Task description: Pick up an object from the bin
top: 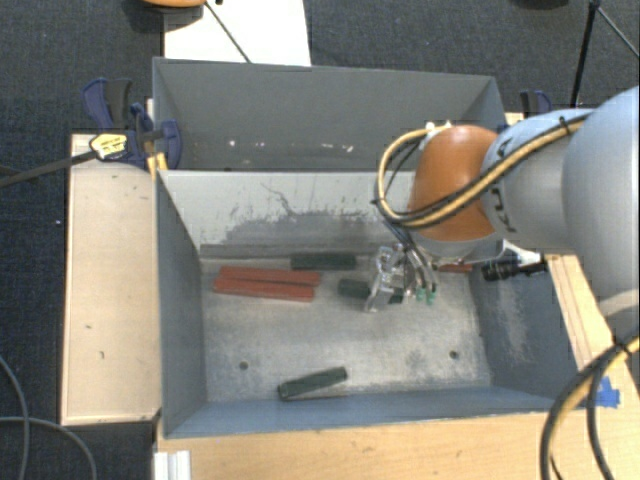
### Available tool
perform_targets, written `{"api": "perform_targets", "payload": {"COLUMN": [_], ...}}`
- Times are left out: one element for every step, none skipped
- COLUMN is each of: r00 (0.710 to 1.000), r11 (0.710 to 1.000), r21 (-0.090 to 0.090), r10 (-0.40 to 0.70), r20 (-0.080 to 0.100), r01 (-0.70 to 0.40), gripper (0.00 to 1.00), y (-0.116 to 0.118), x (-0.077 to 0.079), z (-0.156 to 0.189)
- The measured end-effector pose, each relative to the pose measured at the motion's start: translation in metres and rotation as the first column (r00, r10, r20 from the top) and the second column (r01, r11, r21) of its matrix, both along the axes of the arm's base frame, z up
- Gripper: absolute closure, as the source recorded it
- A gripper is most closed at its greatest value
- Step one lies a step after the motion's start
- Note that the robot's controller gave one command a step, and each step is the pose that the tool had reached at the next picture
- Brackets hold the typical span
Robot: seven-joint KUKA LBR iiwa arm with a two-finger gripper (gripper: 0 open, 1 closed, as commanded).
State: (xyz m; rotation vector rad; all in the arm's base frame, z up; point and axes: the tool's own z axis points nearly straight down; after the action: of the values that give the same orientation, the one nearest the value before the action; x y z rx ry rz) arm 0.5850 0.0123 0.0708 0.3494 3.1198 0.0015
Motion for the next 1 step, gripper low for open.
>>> {"api": "perform_targets", "payload": {"r00": [1.000], "r11": [1.000], "r21": [0.000], "r10": [0.000], "r20": [0.000], "r01": [0.000], "gripper": [1.00], "y": [0.0000], "x": [0.0000], "z": [0.0000]}}
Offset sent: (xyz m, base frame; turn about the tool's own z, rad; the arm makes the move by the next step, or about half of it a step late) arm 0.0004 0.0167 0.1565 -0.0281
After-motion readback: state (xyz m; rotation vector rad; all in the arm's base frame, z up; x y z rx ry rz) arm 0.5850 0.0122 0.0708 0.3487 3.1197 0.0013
